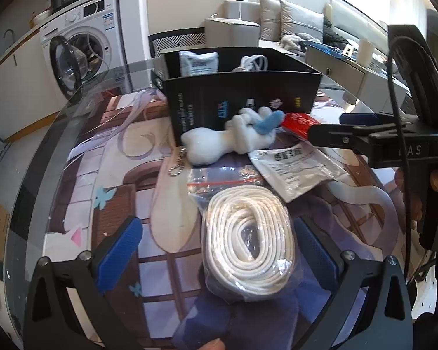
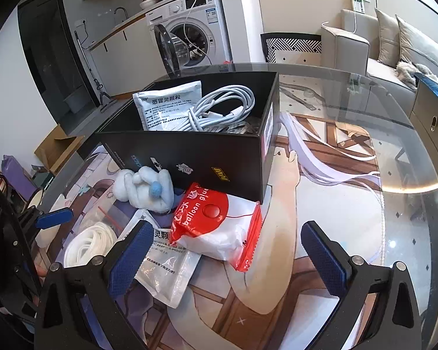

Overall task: Organize soft objects
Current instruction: 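Withdraw both tools toward the plush toy and remaining packets, then grasp the red balloon glue packet with the right tool, then grasp the bagged white rope coil with the left tool while the right tool holds the red packet, then lift the red packet and rope bag with both tools over the black box, then open both tools to drop the red packet and rope bag into the box, then withdraw both tools toward the plush toy and white medicine packet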

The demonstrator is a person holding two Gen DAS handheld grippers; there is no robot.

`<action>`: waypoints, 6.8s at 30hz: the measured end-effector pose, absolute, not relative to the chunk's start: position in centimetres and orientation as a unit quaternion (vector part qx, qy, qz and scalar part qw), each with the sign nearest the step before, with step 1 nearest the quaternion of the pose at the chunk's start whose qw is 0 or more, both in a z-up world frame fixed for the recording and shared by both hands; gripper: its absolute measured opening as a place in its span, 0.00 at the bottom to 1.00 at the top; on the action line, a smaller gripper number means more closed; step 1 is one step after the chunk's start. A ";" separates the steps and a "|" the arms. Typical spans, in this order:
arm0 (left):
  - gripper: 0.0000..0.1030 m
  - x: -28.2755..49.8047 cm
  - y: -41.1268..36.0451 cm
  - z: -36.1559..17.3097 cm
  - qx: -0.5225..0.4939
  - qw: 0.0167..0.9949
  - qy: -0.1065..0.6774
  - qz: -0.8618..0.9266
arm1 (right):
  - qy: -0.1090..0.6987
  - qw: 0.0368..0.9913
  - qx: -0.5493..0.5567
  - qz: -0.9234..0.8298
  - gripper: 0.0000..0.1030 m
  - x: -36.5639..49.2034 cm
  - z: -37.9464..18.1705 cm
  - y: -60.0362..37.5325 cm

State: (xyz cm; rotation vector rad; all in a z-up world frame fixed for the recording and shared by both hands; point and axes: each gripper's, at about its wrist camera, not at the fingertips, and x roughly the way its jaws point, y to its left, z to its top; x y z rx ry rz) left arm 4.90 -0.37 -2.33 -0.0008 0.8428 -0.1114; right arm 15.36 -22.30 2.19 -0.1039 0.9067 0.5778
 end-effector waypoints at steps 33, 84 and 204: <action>1.00 5.6 1.6 -2.6 -0.016 0.909 0.416 -0.027 | 0.409 0.862 -0.042 0.297 0.55 14.6 3.9 -22.9; 0.46 9.3 1.3 5.2 -0.038 0.949 0.297 -0.098 | 0.307 0.896 -0.064 0.314 0.55 13.1 9.2 -22.5; 1.00 7.9 4.0 -0.9 -0.057 0.933 0.356 -0.026 | 0.445 0.825 -0.160 0.311 0.99 12.5 -0.5 -16.0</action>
